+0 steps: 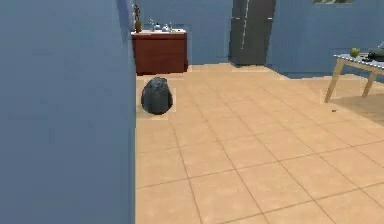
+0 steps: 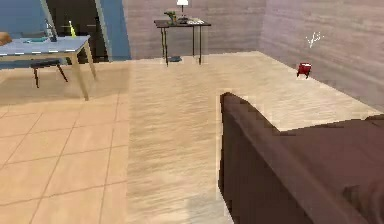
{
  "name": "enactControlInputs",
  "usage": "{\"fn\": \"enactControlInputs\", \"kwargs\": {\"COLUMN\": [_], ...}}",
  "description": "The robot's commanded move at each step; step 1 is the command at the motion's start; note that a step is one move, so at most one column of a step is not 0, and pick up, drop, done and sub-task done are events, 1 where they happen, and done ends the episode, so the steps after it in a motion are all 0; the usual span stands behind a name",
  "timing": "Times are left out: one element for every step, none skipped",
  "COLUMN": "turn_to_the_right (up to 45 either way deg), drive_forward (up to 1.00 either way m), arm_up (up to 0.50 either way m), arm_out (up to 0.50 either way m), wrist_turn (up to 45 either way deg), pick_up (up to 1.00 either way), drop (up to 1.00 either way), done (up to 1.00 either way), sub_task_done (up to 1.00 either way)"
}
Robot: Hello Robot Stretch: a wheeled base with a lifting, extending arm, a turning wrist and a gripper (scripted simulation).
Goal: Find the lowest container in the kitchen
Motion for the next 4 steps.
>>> {"fn": "enactControlInputs", "kwargs": {"turn_to_the_right": [0.0,0.0,0.0,-12.0], "drive_forward": [1.00,1.00,0.65,0.00], "arm_up": [0.00,0.00,0.00,0.00], "arm_out": [0.00,0.00,0.00,0.00], "wrist_turn": [0.0,0.0,0.0,0.0], "pick_up": [0.00,0.00,0.00,0.00], "drop": [0.00,0.00,0.00,0.00], "done": [0.00,0.00,0.00,0.00], "sub_task_done": [0.00,0.00,0.00,0.00]}}
